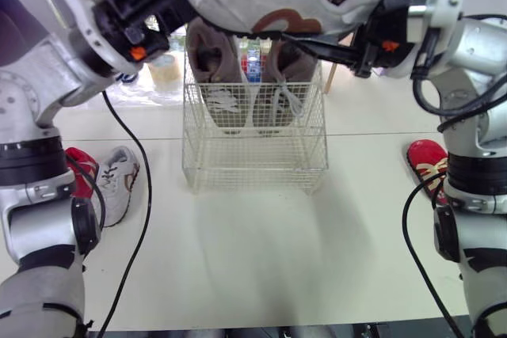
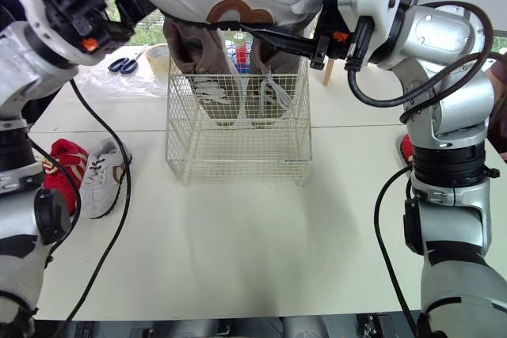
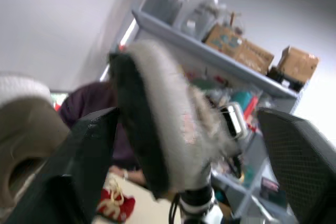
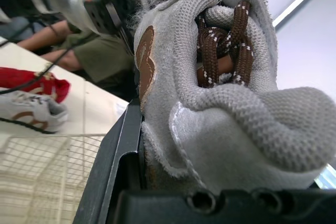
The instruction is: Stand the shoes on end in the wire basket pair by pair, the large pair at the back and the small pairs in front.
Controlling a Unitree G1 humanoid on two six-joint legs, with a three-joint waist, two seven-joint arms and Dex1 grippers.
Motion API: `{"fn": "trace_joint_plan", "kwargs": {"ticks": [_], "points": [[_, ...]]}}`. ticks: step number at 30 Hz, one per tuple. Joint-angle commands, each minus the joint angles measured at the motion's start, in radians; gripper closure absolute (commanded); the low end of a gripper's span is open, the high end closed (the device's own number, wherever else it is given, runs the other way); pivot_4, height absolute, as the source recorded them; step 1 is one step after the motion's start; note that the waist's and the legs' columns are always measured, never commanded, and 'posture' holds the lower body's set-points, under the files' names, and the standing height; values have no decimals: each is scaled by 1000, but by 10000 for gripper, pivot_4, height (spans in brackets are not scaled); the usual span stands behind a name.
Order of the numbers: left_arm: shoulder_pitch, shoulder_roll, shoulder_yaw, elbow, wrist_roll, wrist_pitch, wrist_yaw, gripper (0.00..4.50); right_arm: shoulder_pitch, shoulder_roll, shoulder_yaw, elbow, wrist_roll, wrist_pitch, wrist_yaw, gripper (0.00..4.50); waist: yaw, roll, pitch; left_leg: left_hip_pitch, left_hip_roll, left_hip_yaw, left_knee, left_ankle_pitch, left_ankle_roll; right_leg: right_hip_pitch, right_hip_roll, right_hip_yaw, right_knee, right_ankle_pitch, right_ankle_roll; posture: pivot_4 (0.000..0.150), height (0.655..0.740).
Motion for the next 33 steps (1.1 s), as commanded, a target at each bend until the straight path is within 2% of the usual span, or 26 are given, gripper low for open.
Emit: {"fn": "trace_joint_plan", "kwargs": {"ticks": [1, 5, 7, 9, 10, 12, 13, 17, 23, 28, 33], "points": [[-46, 4, 28, 8, 14, 22, -42, 23430, -2, 3, -11, -42, 2, -5, 2, 28469, 0, 0, 0, 0, 0, 0, 0, 0, 0, 0, 0, 0, 0, 0, 0, 1500, 7400], [-60, -5, 44, 26, 31, 33, -42, 41391, 10, 3, -8, -59, -5, -5, 3, 28469, 0, 0, 0, 0, 0, 0, 0, 0, 0, 0, -1, 0, 0, 0, 0, 1500, 7400], [-56, -14, 51, 17, 32, 34, -32, 42413, 16, 3, -6, -67, -5, 3, 2, 28469, 0, 0, 0, 0, 0, 0, 0, 0, 0, 0, -2, 0, 0, 0, 0, 1500, 7400], [-45, -26, 67, 6, 30, 15, 0, 42414, 27, 6, -15, -66, 5, 27, -10, 19477, 1, 0, 0, 0, 0, 0, 0, 0, 0, -1, -3, 0, 0, 0, 0, 1500, 7400], [-36, -31, 84, -3, 27, 0, 20, 42414, 40, 10, -31, -60, 18, 50, -27, 16561, 1, 0, 0, 0, 0, 0, 0, 0, 0, -1, -3, 0, 0, 0, 0, 1500, 7400], [-13, -46, 133, -21, 2, -40, 77, 42414, 78, 18, -84, -40, 72, 118, -67, 4800, 0, 0, 0, 0, 0, 0, 0, 0, 0, -1, -4, 0, 1, 0, 0, 1500, 7400], [-3, -56, 155, -33, -6, -60, 101, 42414, 94, 26, -112, -32, 104, 153, -94, 373, 1, 0, 0, -1, 0, -1, 0, 0, -1, -1, -4, 0, 1, 0, 0, 1500, 7400], [67, -168, 227, -162, -10, -206, 222, 42414, 126, 188, -286, -8, 328, 308, -380, 373, 1, 0, 0, -1, 0, -1, 0, 1, -2, -1, -5, 1, 1, 0, 0, 1500, 7400], [129, -353, 202, -301, 150, -430, 242, 42414, 175, 548, -400, -48, 699, 388, -784, 373, 0, 0, -1, -3, 0, -1, -1, 5, -8, -3, -5, 1, 2, 1, -1, 1500, 7400], [138, -421, 156, -321, 173, -463, 246, 42414, 182, 733, -348, -99, 825, 362, -934, 373, -1, 0, 0, -5, 0, 0, 0, 4, -6, -6, -4, 1, 2, 1, 0, 1500, 7400], [183, -436, 130, -340, 174, -453, 259, 42414, 176, 725, -309, -122, 846, 364, -928, 373, -1, 0, 0, -5, -1, 0, 0, 2, -2, -5, -2, 0, 2, 1, 0, 1500, 7400]]}}
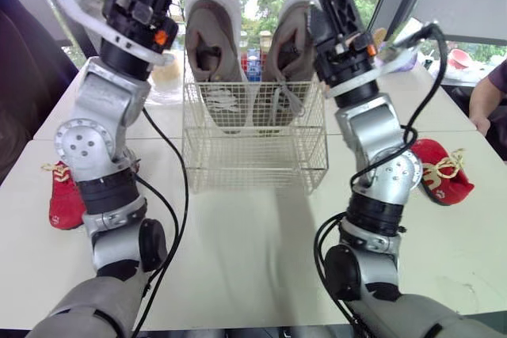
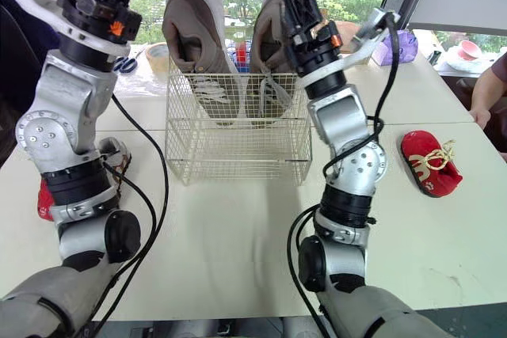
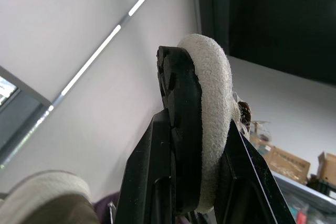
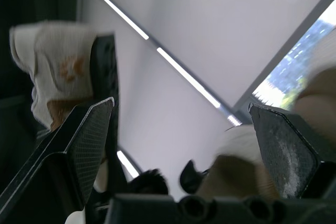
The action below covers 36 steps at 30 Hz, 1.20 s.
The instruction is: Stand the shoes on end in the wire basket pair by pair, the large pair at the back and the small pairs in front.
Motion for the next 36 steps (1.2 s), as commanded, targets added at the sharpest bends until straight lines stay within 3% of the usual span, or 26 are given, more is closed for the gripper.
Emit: {"fn": "trace_joint_plan", "kwargs": {"ticks": [1, 14, 18, 20, 23, 25, 29, 31, 32, 36], "points": [[24, 6, -14, -44, 4, 0, 2, 42414, -29, -21, 21, -53, 26, -12, 13, 373, 0, 0, 0, 0, 0, 0, 0, 0, 0, 0, 0, 0, 0, 0, 0, 1500, 7400], [89, 12, -62, -39, 45, 22, -17, 42414, -49, -72, 42, -59, 50, -38, 27, 373, -1, 0, 0, 0, 1, 0, 0, 0, 0, 0, 3, 0, 0, 0, 0, 1500, 7400], [104, 22, -75, -48, 64, 28, -26, 42414, -48, -78, 48, -47, 35, -48, 29, 11215, -2, 0, 0, 0, 1, 0, 0, 0, 0, 0, 3, 0, 0, 0, 0, 1500, 7400], [105, 25, -75, -49, 70, 27, -25, 42414, -49, -80, 51, -43, 32, -52, 32, 22249, -1, 0, 0, 0, 1, 0, 0, 0, 0, 0, 3, 0, 0, 0, 0, 1500, 7400], [115, 36, -81, -58, 79, 36, -27, 42414, -52, -81, 52, -36, 29, -55, 36, 35274, -2, 0, 0, 0, 1, 0, 0, 0, 0, 0, 3, 0, 0, 0, 0, 1500, 7400], [139, 59, -97, -89, 70, 71, -45, 31847, -58, -82, 51, -33, 31, -55, 36, 39023, -2, 0, 0, 0, 1, 0, 0, 0, 0, 0, 3, 0, 0, 0, 0, 1500, 7400], [185, 97, -113, -153, 83, 96, -16, 13685, -79, -91, 45, -25, 38, -56, 38, 39027, -3, 0, 0, 0, 1, 0, 0, 0, 1, 0, 3, 0, 0, 0, 0, 1500, 7400], [220, 119, -112, -198, 104, 97, 21, 2335, -94, -103, 35, -17, 45, -56, 42, 39027, -3, 0, 0, 0, 1, 0, 0, 0, 1, 0, 3, 0, 0, 0, 0, 1500, 7400], [240, 131, -112, -222, 124, 96, 53, 337, -104, -112, 26, -9, 49, -57, 46, 39027, -3, 0, 0, 0, 1, -1, 0, 0, 1, 0, 3, 0, 0, 0, 0, 1500, 7400], [324, 167, -105, -347, 122, 105, 172, 337, -146, -213, -12, 45, 36, -45, 116, 39027, 0, 0, 0, 0, 1, -1, 0, 0, 1, 0, 2, 1, 0, 0, 0, 1500, 7400]]}}
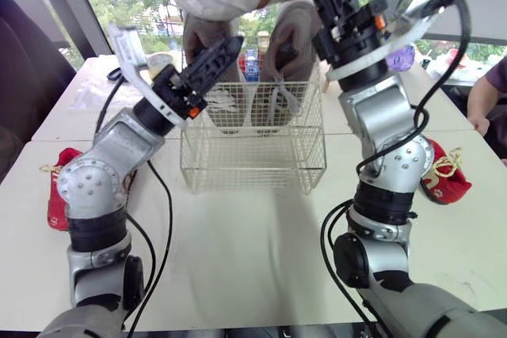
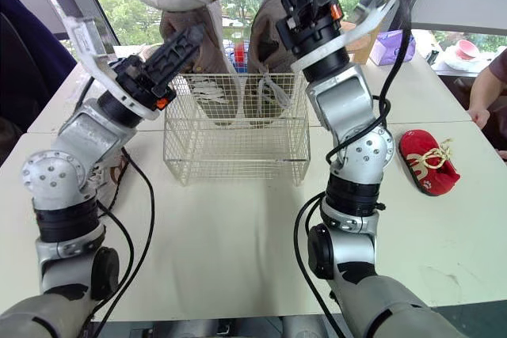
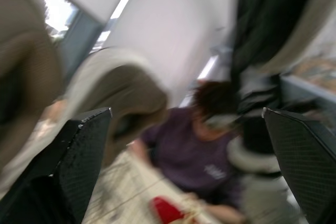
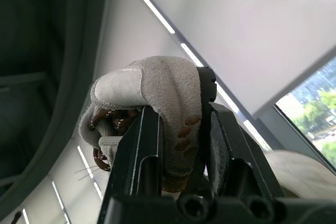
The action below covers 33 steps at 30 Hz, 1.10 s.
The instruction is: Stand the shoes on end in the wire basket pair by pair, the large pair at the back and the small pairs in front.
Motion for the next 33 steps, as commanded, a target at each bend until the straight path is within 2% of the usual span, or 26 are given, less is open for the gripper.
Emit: {"fn": "trace_joint_plan", "kwargs": {"ticks": [1, 4, 8, 11, 16, 20, 24, 33], "points": [[57, 30, 16, -147, -28, 1, 116, 337, -49, -130, -44, 38, -19, 7, 112, 39027, 6, 0, 0, 0, 0, 0, 0, 0, 0, 0, -1, 0, 0, 0, 0, 1500, 7400], [126, 62, 21, -236, -92, 1, 191, 337, -56, -285, -64, 101, -41, 46, 246, 39027, 8, 0, 0, 0, -1, 0, 0, -1, 1, 2, -4, 0, -2, 0, 0, 1500, 7400], [314, 205, 61, -353, -147, 40, 227, 337, -117, -637, 31, 280, -279, 49, 634, 39027, 5, 1, 0, 0, -1, 1, 0, -2, 3, 2, -5, 0, -4, 0, 0, 1500, 7400], [404, 275, 60, -370, -126, 40, 190, 337, -174, -723, 125, 361, -419, -2, 821, 39027, -4, 1, 1, 1, 0, 2, -2, -2, 3, 2, -3, 1, -4, -1, -1, 1500, 7400], [458, 291, 54, -364, -103, 6, 186, 337, -208, -764, 247, 424, -619, -97, 1035, 39027, 2, 1, 1, 5, 2, 2, -2, -2, 3, 4, 0, 1, -3, -1, -2, 1500, 7400], [465, 303, 52, -368, -115, -8, 180, 337, -201, -744, 291, 437, -716, -162, 1107, 39027, 9, 1, 1, 3, 0, 2, -1, -2, 3, 4, -3, 1, -3, -1, -2, 1500, 7400], [440, 315, 54, -344, -115, -16, 180, 337, -159, -710, 391, 474, -911, -363, 1146, 39027, 7, 1, 1, 2, -1, 2, 0, -2, 3, 4, -5, 1, -5, -1, -2, 1500, 7400], [421, 319, 28, -340, -104, -22, 181, 337, -116, -652, 415, 626, -1037, -529, 1199, 39027, 6, 1, 1, 2, -1, 1, -1, -1, 2, 3, -4, 1, -5, -1, -2, 1500, 7400]]}}
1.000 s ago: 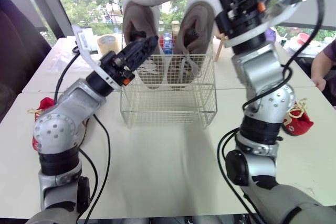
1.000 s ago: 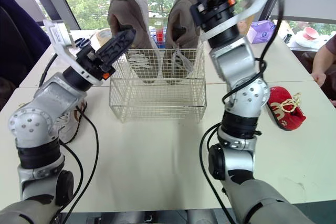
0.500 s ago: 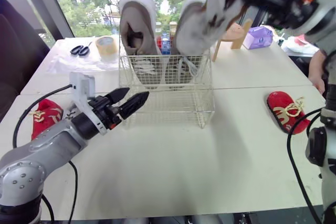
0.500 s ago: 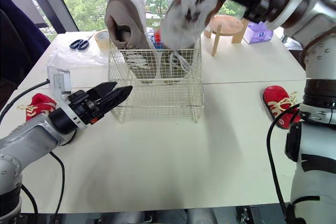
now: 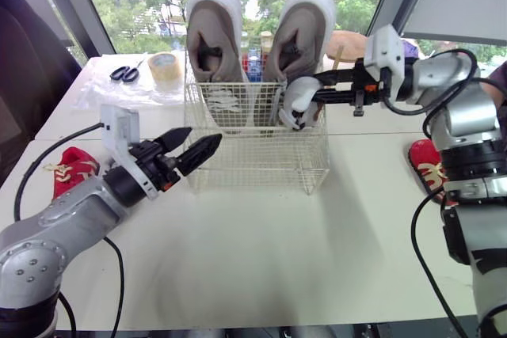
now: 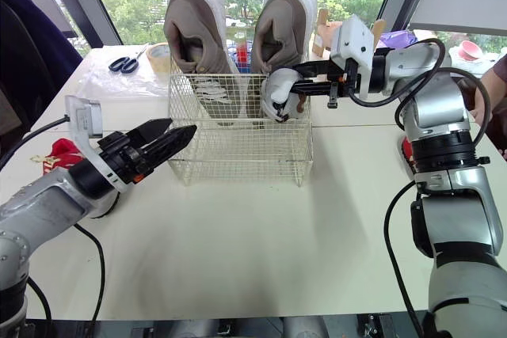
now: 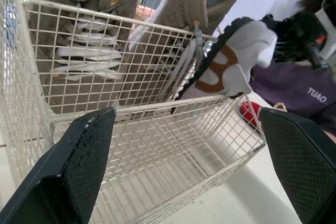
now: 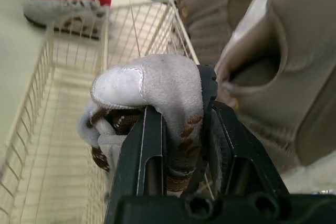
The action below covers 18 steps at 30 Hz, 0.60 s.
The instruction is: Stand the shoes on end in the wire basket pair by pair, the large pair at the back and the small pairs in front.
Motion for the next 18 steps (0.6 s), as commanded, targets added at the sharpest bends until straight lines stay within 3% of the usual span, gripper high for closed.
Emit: {"fn": "trace_joint_plan", "kwargs": {"ticks": [1, 2, 7, 15, 18], "points": [[-20, 9, -1, -7, 3, -21, -1, 0, -7, 10, -29, 46, -23, -46, 18, 28945, 0, 0, 0, 0, 0, 0, 0, 0, 0, 1, 0, 0, 0, 0, 0, 1500, 7400], [-23, 8, -4, -5, 5, -22, -1, 0, -10, 12, -32, 58, -30, -56, 17, 25654, 0, 0, 0, 1, 0, 0, 0, 0, 0, 1, 0, 0, 0, 0, 0, 1500, 7400], [-18, 14, 2, 0, 4, -20, 1, 0, -19, 0, -57, 41, -36, -29, 10, 476, 0, 0, 0, 1, 0, 0, 0, 0, 0, 1, 0, 0, 1, 0, 0, 1500, 7400], [1, 79, 59, 53, 5, -4, -19, 0, 2, -142, -173, -225, 121, 339, 36, 476, 3, 0, 0, 0, 0, -1, 0, 0, -1, 0, -1, 0, 1, 0, 0, 1500, 7400], [-15, 122, 70, 97, 65, 10, 34, 0, -10, -181, -252, -263, 182, 439, -7, 476, 1, 0, 0, 0, 0, -1, 0, 0, 0, 0, -1, 0, 1, -1, -2, 1500, 7400]]}}
